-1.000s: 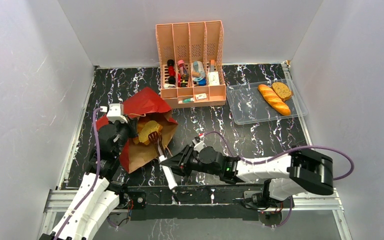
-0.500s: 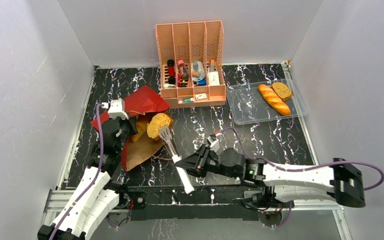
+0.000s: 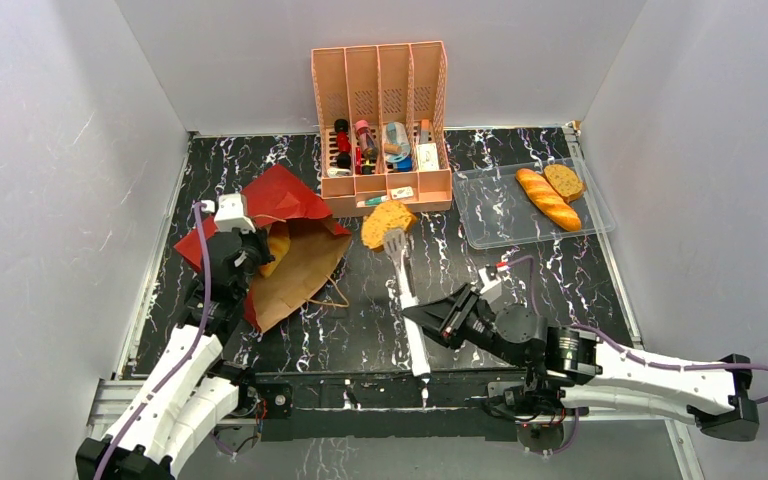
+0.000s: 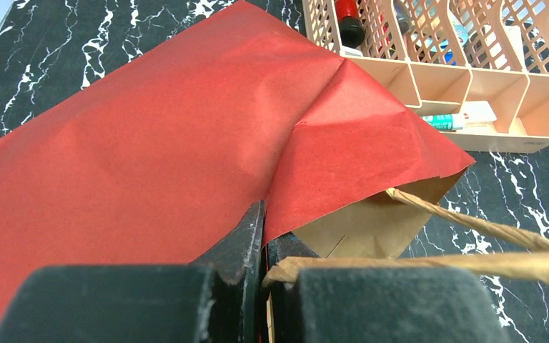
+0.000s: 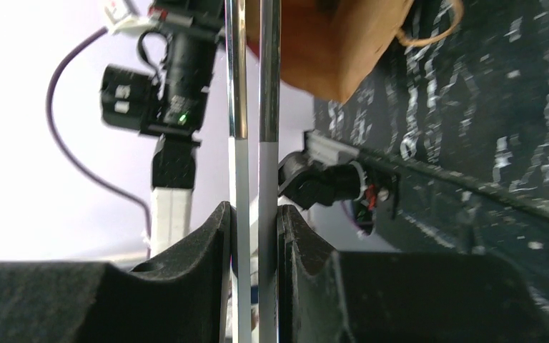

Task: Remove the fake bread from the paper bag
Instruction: Place the fake bread in the container.

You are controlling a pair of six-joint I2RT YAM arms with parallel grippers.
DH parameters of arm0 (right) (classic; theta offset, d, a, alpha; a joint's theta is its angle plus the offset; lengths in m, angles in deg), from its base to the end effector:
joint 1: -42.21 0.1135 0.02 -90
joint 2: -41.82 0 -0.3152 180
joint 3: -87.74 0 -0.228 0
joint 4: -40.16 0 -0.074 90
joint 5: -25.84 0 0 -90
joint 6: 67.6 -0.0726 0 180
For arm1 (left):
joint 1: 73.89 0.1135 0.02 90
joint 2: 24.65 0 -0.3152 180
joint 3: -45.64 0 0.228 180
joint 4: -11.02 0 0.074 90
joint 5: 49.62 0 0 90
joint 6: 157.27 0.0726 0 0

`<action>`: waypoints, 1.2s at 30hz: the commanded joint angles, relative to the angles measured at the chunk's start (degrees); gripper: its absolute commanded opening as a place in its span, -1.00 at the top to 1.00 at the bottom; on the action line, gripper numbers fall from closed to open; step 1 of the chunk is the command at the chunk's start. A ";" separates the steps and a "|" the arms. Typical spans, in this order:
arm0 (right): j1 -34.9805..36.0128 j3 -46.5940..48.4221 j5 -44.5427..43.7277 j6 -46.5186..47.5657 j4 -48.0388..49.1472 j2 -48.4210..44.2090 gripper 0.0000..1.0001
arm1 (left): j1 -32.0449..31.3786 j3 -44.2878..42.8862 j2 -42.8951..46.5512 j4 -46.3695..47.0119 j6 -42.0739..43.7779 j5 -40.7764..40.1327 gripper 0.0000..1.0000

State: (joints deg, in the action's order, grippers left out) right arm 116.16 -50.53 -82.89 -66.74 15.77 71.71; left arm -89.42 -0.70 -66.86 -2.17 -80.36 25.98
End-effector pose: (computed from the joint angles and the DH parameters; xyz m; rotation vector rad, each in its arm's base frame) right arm 0.0526 0.0985 0.2863 0.5615 2.0771 1.6401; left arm 0.1556 -0.0245 0.3190 -0.1484 1.7199 -0.1518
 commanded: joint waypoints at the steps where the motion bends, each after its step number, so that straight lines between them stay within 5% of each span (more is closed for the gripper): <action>1: 0.31 4.76 -12.55 1.44 -6.75 -3.35 1.00 | 0.06 -0.52 1.87 -1.30 0.49 -2.25 1.00; 8: 0.31 9.63 -22.49 5.69 -7.77 0.25 1.00 | 0.04 -0.14 2.86 -1.61 0.45 -1.69 1.00; 15: -2.74 16.98 -18.86 13.83 0.51 12.37 1.00 | -0.07 0.10 3.90 -1.96 0.08 -1.63 1.00; 26: -32.52 27.54 11.70 18.59 8.83 27.32 1.00 | -0.42 0.49 5.82 -2.51 -0.27 -2.12 1.00; 36: -67.91 10.09 36.68 7.34 24.97 28.83 1.00 | -0.57 0.74 5.86 -2.06 -0.27 -1.83 1.00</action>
State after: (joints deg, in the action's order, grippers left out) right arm 60.28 -32.90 -59.57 -53.72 27.76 100.00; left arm -89.77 -0.54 -61.92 -4.77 -80.31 24.68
